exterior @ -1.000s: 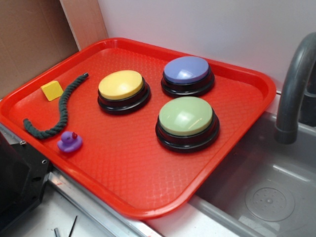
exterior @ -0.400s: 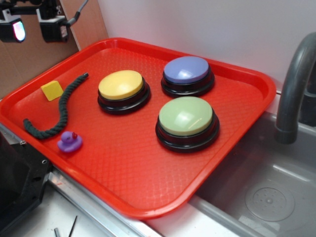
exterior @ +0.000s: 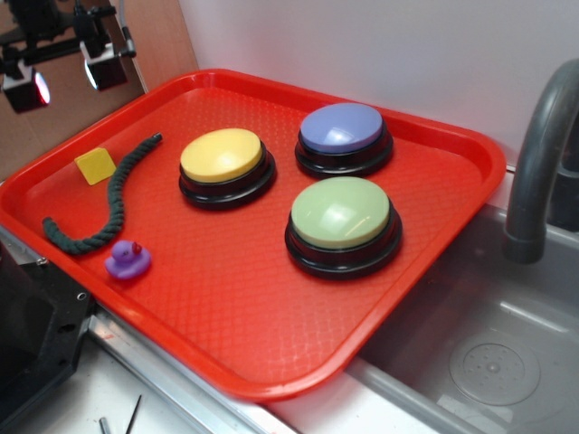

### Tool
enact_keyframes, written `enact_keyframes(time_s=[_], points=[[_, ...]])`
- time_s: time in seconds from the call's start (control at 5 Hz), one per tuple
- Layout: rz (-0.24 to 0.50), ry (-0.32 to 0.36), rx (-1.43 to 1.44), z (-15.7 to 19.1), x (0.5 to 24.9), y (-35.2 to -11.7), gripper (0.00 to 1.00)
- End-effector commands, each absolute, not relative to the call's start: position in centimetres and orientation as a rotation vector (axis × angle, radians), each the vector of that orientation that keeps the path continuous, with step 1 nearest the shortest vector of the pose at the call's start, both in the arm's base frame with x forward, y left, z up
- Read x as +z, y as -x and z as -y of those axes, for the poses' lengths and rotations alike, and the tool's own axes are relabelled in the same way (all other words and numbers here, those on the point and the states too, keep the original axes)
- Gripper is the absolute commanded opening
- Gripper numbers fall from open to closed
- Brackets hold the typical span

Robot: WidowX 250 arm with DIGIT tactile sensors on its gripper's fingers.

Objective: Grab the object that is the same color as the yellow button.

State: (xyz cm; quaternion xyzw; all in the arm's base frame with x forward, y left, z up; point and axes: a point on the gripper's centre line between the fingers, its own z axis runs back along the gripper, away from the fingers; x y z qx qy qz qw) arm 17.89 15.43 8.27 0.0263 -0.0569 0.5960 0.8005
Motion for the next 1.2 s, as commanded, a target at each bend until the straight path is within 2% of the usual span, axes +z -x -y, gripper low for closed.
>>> enact_keyframes(time_s=[0.0,0.2,0.4,0.6,0.8,1.0], points=[[0.142,0.089,1.43,-15.3,4.4,-15.6,1.0],[0.181,0.166,1.354,-15.4,3.2,-16.5,1.0],[0.119,0.117,1.315,-14.7,1.6,-17.1,1.0],[0.072,0.052,1.304,-13.9,1.3,-17.5,0.94],[0.102,0.034,1.338,-13.9,2.2,-16.9,0.0],[0.128,0.036,1.311,-13.9,3.7,-16.5,0.0]])
